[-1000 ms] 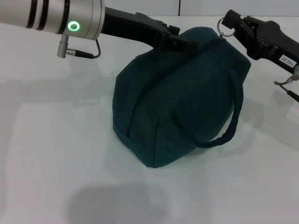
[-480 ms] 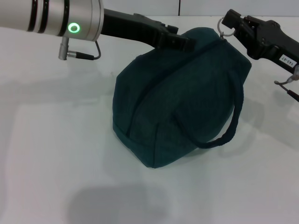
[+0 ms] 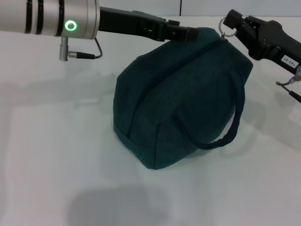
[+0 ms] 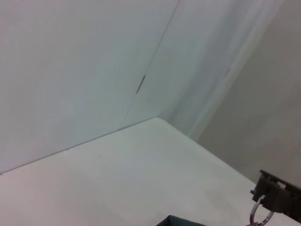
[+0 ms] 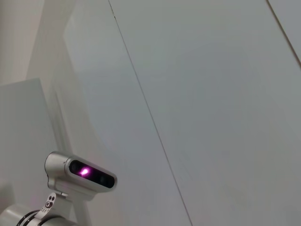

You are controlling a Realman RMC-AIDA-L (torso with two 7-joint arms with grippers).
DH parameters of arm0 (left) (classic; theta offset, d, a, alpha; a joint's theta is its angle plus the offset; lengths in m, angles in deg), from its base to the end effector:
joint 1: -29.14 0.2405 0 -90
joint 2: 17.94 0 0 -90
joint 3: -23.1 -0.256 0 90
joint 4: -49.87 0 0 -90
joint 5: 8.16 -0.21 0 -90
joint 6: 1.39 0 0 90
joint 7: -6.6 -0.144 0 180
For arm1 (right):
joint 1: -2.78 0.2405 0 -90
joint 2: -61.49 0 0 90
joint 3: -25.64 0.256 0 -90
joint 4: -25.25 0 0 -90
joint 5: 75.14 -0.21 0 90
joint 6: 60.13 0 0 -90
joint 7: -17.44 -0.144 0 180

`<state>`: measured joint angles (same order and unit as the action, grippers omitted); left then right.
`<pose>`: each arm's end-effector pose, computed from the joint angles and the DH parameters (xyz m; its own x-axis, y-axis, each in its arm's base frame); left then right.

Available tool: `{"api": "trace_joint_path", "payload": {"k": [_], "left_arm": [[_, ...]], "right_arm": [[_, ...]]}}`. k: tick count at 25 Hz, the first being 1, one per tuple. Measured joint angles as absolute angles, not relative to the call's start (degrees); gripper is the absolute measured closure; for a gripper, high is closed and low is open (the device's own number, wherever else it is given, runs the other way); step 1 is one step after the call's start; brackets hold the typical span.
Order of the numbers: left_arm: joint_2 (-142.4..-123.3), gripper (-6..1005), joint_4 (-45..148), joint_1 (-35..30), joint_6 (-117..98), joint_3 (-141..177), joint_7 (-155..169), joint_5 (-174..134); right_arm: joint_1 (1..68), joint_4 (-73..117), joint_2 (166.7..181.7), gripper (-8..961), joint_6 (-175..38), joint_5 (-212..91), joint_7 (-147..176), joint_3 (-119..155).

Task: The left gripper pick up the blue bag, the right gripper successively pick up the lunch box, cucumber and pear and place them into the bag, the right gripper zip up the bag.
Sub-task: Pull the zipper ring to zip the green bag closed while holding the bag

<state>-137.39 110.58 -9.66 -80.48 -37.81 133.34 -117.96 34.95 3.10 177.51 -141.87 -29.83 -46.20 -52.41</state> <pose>-0.1295 0.3928 0.0135 0.7045 0.5455 0.4540 0.6273 -0.7778 -0.0388 0.2007 0.3588 -0.0046 0.4351 -0.1217 -0.8921 -0.5103 -0.8496 -0.1329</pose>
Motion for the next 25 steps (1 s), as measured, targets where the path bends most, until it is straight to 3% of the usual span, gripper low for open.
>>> {"api": "trace_joint_path", "payload": {"k": [9,20,25], "left_arm": [[-137.41,499,109.7,-9.6,-80.6,-38.9,128.5,-117.3],[-137.40,857,108.9,-9.8,-79.1,-39.1,127.7,-117.9],[-137.38,836,108.9,-9.6,-78.8,-39.1,127.6,-117.9]], "right_arm": [[35.0,3.1,177.43,851,-141.9,-29.9,-46.2,-52.4],[35.0,3.1,177.42,849,-141.7,-30.0,-46.2,-52.4],[35.1,3.1,177.42,849,-141.5,-30.0,-46.2,-52.4]]}}
